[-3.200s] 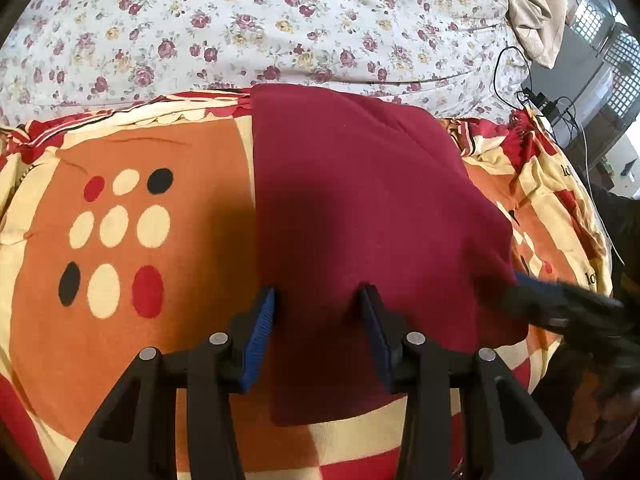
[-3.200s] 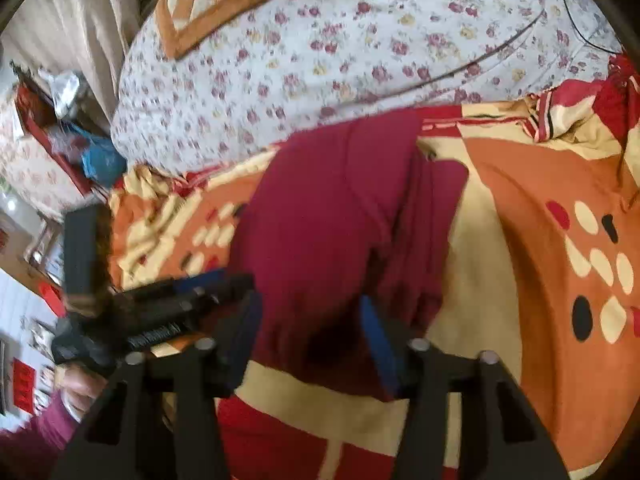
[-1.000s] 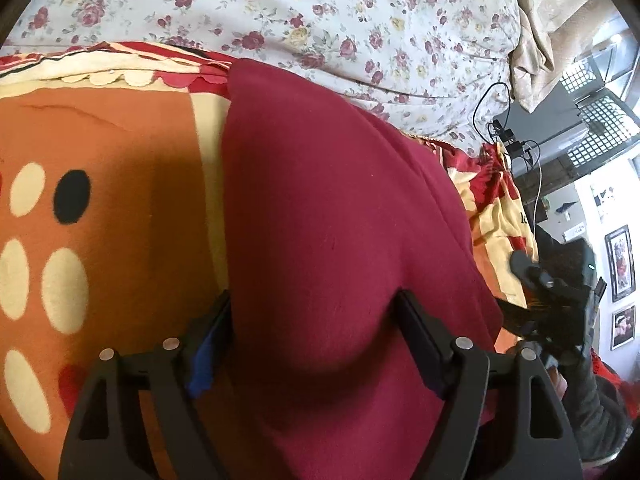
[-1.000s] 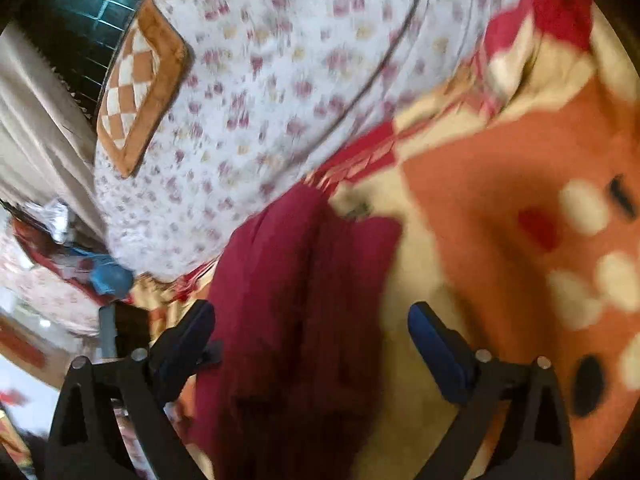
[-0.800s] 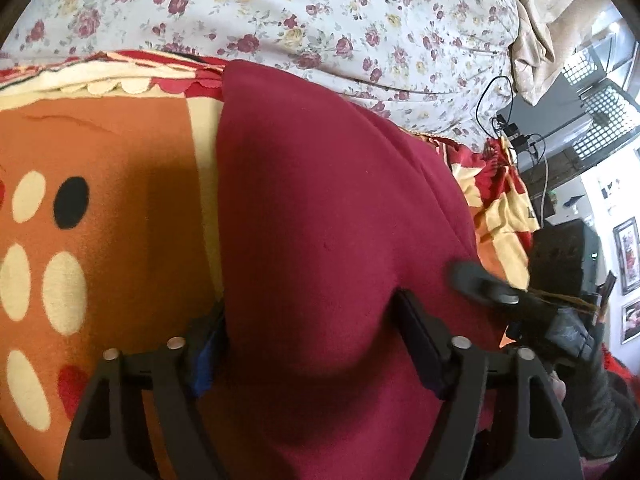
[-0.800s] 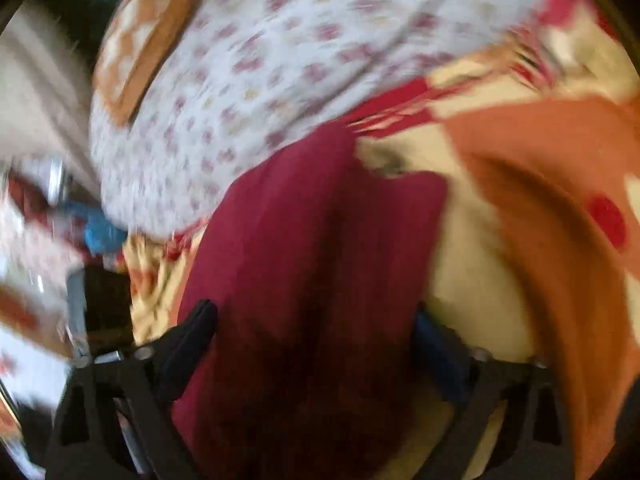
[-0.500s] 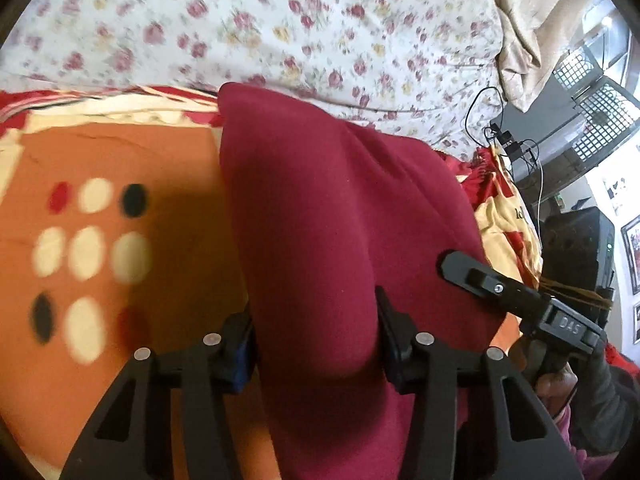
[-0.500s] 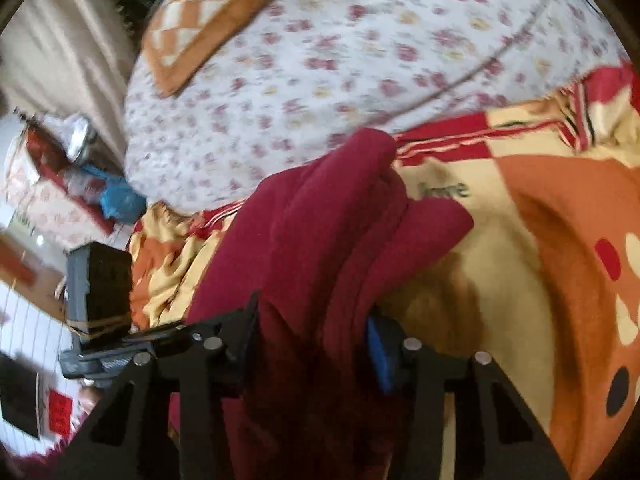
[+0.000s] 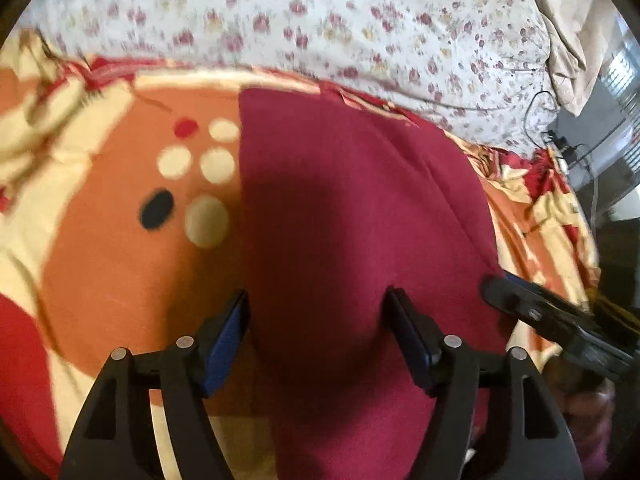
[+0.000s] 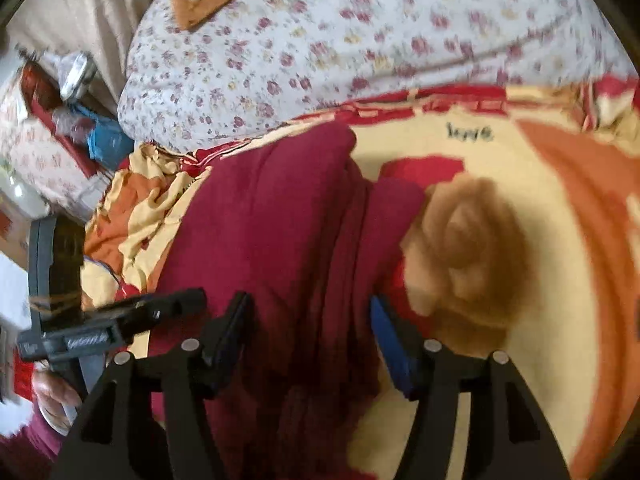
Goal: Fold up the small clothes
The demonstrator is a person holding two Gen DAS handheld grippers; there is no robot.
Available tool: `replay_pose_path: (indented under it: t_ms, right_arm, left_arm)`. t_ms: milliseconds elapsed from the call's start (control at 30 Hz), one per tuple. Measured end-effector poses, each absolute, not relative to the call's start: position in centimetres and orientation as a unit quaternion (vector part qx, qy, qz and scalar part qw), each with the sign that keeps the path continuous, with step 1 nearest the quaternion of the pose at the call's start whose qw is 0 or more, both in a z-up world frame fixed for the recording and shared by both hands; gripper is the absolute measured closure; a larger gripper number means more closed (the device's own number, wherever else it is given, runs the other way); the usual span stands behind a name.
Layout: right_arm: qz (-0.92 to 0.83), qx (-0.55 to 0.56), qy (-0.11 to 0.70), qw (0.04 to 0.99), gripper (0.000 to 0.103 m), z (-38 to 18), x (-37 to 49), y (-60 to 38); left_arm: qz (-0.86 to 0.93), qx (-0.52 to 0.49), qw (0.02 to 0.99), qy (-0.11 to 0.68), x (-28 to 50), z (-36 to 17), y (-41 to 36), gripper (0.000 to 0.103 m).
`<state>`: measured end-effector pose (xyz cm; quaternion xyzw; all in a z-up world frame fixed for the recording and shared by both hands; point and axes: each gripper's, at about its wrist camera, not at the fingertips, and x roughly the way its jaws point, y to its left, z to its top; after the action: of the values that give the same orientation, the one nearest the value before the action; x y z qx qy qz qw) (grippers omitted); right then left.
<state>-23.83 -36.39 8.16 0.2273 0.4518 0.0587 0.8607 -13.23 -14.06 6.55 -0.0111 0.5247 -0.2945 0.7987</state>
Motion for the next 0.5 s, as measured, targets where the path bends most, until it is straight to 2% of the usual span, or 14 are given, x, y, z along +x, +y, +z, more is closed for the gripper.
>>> replay_pose_path:
  t_ms: [100, 200, 333, 500]
  right_arm:
    - [0.057, 0.184, 0.453, 0.87, 0.039, 9.4, -24.7, -35.4]
    - [0.011, 0.132, 0.473, 0.871, 0.039, 8.4, -24.6, -34.7]
    - [0.007, 0.14, 0.466, 0.874, 0.039, 8.0, -25.3, -34.6]
    - [0.008, 0.118, 0.44, 0.89, 0.039, 11.0, -26.6, -33.4]
  left_arm:
    - [-0.275, 0.001, 0.812, 0.515, -14.2, 7.0, -14.2, 0.043]
    - [-0.263, 0.012, 0.825, 0.501, -15.0, 7.4, -14.3, 0.043]
    - [-0.243, 0.051, 0.844, 0.475, -16.2, 8.1, -14.7, 0.043]
    - [-0.231, 0.057, 0.861, 0.45, -17.1, 9.3, -14.5, 0.043]
